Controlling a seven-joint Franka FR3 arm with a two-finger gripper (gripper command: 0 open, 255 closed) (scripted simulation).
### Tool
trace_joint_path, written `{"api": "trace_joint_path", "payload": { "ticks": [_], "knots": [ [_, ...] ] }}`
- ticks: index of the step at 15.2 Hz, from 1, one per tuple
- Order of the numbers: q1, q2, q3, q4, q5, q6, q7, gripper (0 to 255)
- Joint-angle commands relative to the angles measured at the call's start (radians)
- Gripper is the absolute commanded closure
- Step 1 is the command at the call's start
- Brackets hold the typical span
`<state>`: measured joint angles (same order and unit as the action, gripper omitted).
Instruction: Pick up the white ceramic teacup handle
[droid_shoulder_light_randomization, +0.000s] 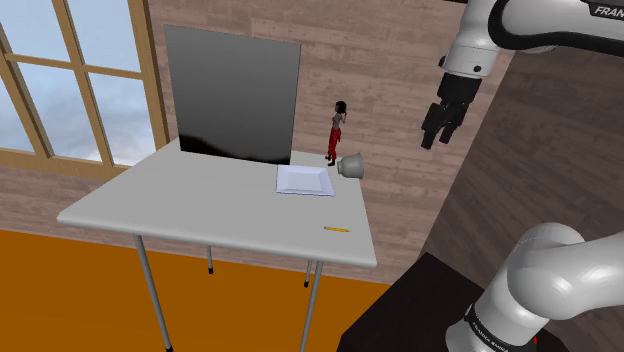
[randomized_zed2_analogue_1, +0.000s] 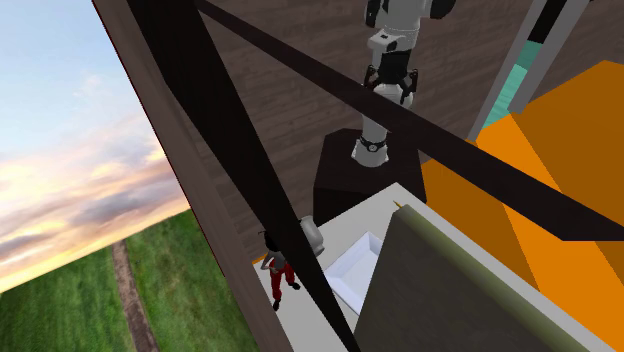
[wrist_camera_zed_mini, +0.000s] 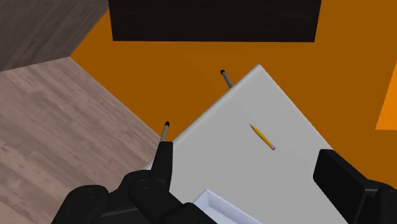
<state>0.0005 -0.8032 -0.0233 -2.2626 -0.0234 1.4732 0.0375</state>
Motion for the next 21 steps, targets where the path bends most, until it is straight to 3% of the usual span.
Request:
{"api": "trace_joint_path", "payload": {
  "ticks": [1, 12, 21],
  "knots": [
    [0.000, 0.000, 0.000, 0.000, 0.000, 0.000, 0.000, 0],
    [-0.040, 0.332, -0.196, 0.097, 0.180, 0.273, 0.000, 0],
    [-0.048, 0.643, -0.356, 0.249, 0.450, 0.395, -0.082, 0]
  ]
}}
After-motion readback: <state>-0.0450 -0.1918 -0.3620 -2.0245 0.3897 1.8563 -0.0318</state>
